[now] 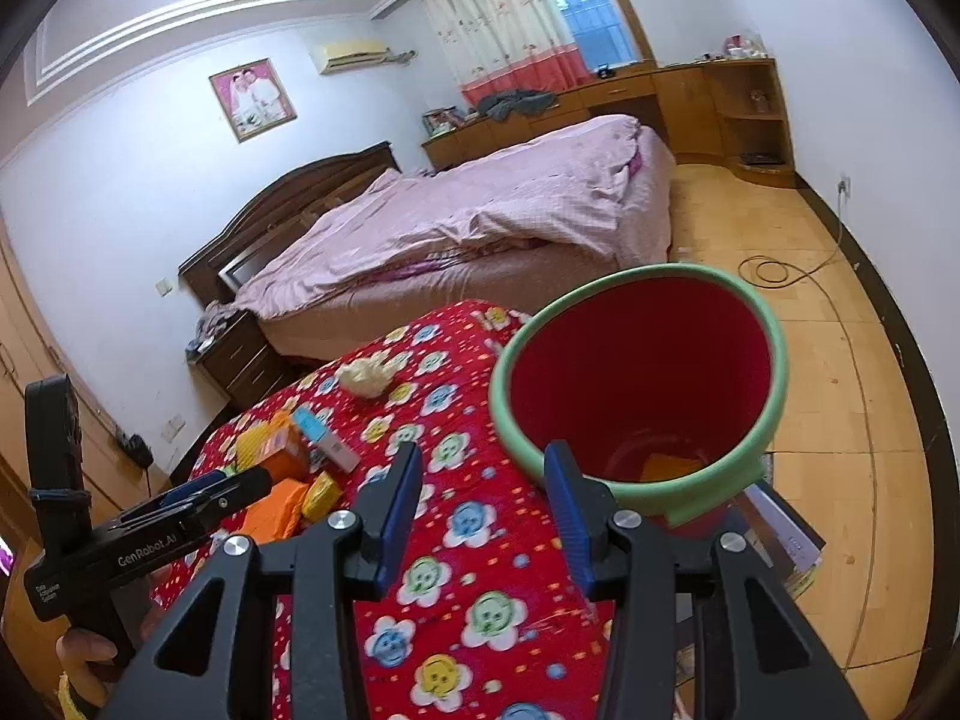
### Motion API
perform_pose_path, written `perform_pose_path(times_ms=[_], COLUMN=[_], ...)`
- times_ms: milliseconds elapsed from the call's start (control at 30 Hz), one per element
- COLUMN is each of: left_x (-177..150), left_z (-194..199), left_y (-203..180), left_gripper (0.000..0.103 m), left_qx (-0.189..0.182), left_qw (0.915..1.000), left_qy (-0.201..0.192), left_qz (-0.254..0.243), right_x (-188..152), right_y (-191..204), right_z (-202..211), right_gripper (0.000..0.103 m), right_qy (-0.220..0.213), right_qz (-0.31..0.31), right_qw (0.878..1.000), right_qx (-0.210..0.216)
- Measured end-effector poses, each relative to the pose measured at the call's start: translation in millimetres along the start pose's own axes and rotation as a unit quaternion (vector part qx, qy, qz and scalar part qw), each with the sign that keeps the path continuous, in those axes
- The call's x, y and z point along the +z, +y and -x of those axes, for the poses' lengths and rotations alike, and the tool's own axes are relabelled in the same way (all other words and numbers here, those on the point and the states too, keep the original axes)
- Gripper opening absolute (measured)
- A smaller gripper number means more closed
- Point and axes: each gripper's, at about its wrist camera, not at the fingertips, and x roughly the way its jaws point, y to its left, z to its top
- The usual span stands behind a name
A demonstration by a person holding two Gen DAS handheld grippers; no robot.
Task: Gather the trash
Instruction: 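Withdraw both grippers from the bucket back over the blanket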
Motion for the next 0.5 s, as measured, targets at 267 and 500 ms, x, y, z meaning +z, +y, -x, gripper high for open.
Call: perform_pose_path(times_ms=[267, 500], left_x=[-22.2, -38.7], left_z=[14.3, 22.9], left_y=[56.2, 101.7], left_gripper=[0.076, 0.076], left_qx=[0.047, 0.086], left_qw=[0.9978, 0.9923], left_qy=[0.0, -0.002], left_qz=[0.047, 0.089], right_x=[-12.2, -23.7], right_y=[37.0, 70.6], right_z=[-17.4, -37.6], right_gripper=[0.052, 0.061], right_qy=[0.028, 0.051], right_qz=[0.023, 0.043], right_qw=[0.999, 0.997], right_qx=[0.019, 0.031])
